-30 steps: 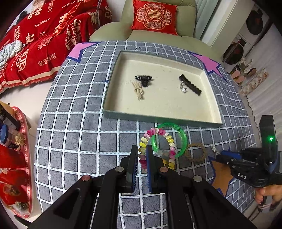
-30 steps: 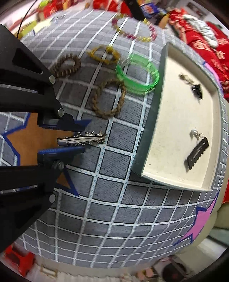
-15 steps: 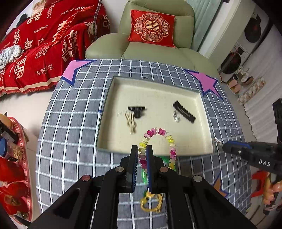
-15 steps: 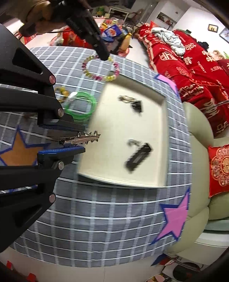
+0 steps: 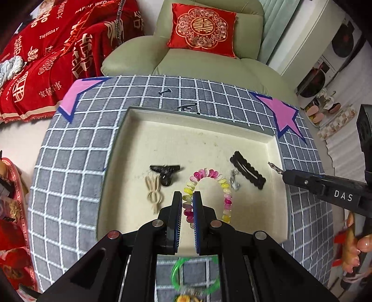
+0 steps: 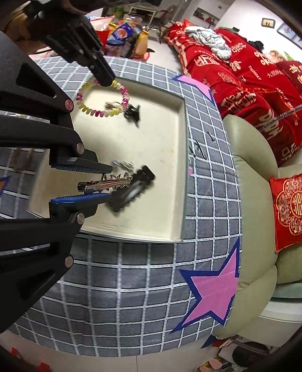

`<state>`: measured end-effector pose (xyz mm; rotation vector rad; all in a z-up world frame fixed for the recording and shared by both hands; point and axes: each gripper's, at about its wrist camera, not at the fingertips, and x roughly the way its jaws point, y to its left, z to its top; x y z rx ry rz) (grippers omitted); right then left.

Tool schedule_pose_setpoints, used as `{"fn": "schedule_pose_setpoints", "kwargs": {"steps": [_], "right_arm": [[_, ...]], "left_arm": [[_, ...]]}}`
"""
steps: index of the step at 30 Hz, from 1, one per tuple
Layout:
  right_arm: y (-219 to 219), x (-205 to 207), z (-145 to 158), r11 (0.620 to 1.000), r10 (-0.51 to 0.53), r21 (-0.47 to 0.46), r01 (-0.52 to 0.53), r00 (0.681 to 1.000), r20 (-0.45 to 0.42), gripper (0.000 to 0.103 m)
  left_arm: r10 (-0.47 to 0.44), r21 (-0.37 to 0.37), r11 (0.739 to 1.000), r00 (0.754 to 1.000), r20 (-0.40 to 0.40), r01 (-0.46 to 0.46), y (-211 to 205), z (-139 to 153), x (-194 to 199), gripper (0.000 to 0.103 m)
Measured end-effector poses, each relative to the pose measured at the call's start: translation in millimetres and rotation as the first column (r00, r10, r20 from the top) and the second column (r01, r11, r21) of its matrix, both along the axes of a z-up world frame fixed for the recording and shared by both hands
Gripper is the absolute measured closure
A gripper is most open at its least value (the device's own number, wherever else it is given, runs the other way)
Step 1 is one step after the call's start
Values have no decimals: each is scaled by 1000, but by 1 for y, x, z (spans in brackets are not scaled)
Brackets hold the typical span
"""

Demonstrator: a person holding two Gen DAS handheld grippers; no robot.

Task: Organize jewelry
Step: 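Lift both held items and carry them over the white tray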

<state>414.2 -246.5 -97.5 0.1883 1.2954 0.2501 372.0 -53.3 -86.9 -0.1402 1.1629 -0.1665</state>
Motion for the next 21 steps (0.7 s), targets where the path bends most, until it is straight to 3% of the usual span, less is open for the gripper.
{"fn": "schedule_pose_setpoints", "kwargs": {"steps": [8,21], "right_arm": [[-1,28,-20,1000,-14,-11,14,1000,-10,85],[0,44,-54,999,-30,-18,29,998,-55,85]], "left_arm": [[4,21,1000,999,-33,-3,-14,-24,25,85],[-32,133,990,997,-70,41,-26,-54,31,85]]}}
